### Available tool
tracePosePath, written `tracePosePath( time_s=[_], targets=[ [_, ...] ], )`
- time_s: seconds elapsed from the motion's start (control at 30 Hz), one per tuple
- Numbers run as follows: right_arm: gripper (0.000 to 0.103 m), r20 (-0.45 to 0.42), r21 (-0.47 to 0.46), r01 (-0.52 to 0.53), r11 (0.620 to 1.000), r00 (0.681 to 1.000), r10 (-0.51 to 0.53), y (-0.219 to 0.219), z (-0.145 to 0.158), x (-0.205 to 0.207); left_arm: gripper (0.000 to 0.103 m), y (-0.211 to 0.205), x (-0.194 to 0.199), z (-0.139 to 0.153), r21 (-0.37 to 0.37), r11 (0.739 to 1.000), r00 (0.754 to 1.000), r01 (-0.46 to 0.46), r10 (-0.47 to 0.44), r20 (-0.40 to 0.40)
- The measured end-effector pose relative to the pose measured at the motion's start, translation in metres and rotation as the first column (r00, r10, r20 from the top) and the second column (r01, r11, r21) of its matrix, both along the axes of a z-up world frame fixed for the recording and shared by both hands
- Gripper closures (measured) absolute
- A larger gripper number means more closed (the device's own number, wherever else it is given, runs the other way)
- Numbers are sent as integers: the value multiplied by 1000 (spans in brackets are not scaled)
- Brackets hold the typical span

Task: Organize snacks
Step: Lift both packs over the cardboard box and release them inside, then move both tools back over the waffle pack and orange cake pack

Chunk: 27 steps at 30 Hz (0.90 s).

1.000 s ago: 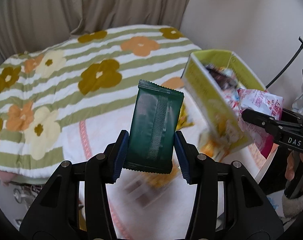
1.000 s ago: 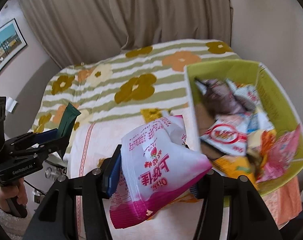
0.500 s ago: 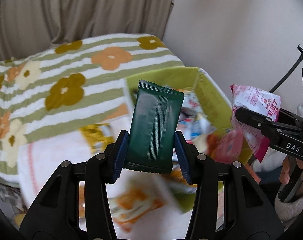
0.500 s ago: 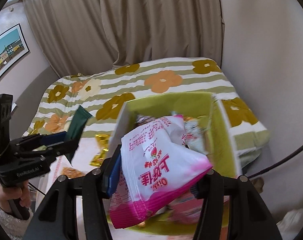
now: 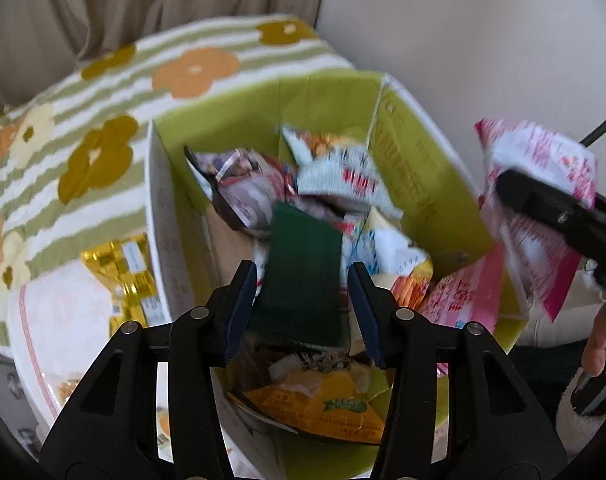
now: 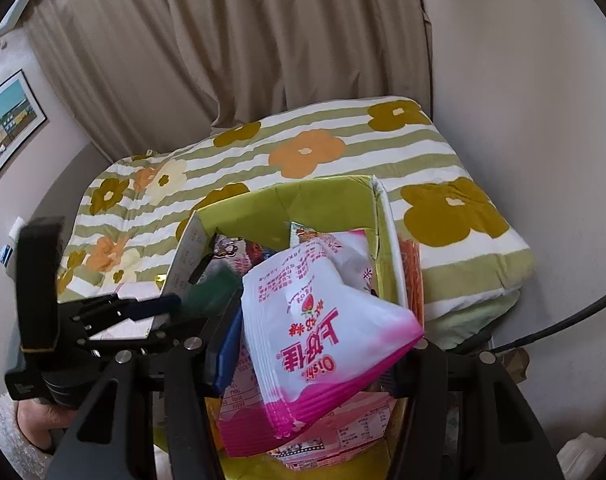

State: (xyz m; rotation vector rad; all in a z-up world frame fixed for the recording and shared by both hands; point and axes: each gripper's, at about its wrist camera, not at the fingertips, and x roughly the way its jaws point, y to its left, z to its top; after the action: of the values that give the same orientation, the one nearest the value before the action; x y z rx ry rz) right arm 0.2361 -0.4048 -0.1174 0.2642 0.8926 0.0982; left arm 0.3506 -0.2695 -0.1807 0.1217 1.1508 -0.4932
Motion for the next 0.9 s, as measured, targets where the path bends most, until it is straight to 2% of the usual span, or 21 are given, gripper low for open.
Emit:
tracePosePath(
  time_s=[0.03, 0.07, 0.1, 0.17, 0.27, 0.4, 0.57, 0.8, 0.9],
  targets=[
    [52, -5, 7, 0, 1000, 1000, 0, 0, -1, 1, 45, 0, 0, -3, 4, 1000, 1000, -3, 3, -13],
    [52, -7, 9, 0, 1000, 1000, 0, -1, -1, 1, 22, 1, 0, -7, 8, 1000, 1000, -4, 4, -24],
    [52, -10, 9, -1, 1000, 1000, 1, -3, -2, 2, 5, 2, -1, -9, 12, 1000, 1000, -8, 9, -29],
    [52, -14, 13, 0, 1000, 1000, 0, -5, -4, 3, 4, 7, -7, -9, 1, 1000, 1000, -9, 9, -24],
    [52, -22, 24, 8, 1000, 1000, -7, -6, -6, 4, 4, 17, -14, -8, 23, 999, 999, -28, 28, -25],
    [52, -28, 27, -3, 1000, 1000, 4, -4, -6, 4, 4, 30, -24, 4, 27, 999, 999, -40, 40, 25],
    [52, -27, 21, -39, 999, 999, 40, 8, -4, 11, 4, 49, -32, 17, -5, 998, 995, -59, 60, 76],
    [51, -50, 20, -94, 995, 994, 95, 32, -11, 25, 4, 75, -36, 23, -42, 992, 989, -120, 123, 77],
    [46, -37, 15, -114, 993, 993, 115, 41, -15, 30, 4, 86, -38, 26, -42, 989, 985, -145, 148, 84]
  ],
)
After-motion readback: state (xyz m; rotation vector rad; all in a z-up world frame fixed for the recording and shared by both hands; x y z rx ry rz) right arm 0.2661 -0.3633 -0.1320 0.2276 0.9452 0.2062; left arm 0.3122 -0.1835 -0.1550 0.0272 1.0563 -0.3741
